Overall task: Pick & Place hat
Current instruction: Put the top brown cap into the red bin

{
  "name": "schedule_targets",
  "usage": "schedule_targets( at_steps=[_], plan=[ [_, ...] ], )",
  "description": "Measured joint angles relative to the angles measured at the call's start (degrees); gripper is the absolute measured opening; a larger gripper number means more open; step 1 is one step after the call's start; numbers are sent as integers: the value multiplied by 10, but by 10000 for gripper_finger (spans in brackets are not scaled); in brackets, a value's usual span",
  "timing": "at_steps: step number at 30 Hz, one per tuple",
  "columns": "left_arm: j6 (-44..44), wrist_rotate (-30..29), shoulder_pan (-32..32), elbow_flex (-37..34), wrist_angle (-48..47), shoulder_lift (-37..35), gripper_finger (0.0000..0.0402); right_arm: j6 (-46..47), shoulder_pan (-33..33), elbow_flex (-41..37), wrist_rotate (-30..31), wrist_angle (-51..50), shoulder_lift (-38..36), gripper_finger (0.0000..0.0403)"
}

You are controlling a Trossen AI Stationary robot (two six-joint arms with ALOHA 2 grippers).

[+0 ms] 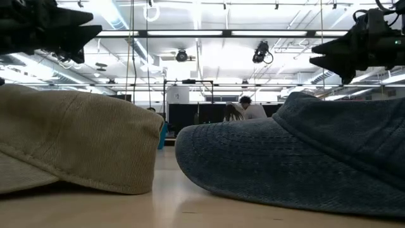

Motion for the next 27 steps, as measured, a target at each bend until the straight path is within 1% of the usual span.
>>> schedule_targets(
  at_steps=[3,5,8,10,13,17,19,23,27],
  plan=[
    [11,-14,0,33,3,25,165,-10,0,0,-30,87,9,192],
    [22,-16,0,59,-11,54,165,-45,0,11,-48,136,24,192],
    [30,-28,0,104,-22,107,165,-79,0,57,-56,140,58,192],
    [31,-48,0,136,-20,143,165,-95,0,100,-56,113,95,192],
    [31,-72,0,186,-50,192,165,-114,0,177,-56,56,168,192],
    [31,-84,0,246,-104,241,165,-117,0,285,-55,-74,271,192],
    [31,-85,0,259,-106,261,165,-100,0,328,-55,-139,322,192],
    [31,-85,0,268,-107,294,165,-49,0,370,-55,-233,410,192],
    [30,-85,0,269,-125,319,165,-9,0,368,-56,-258,485,192]
  ],
)
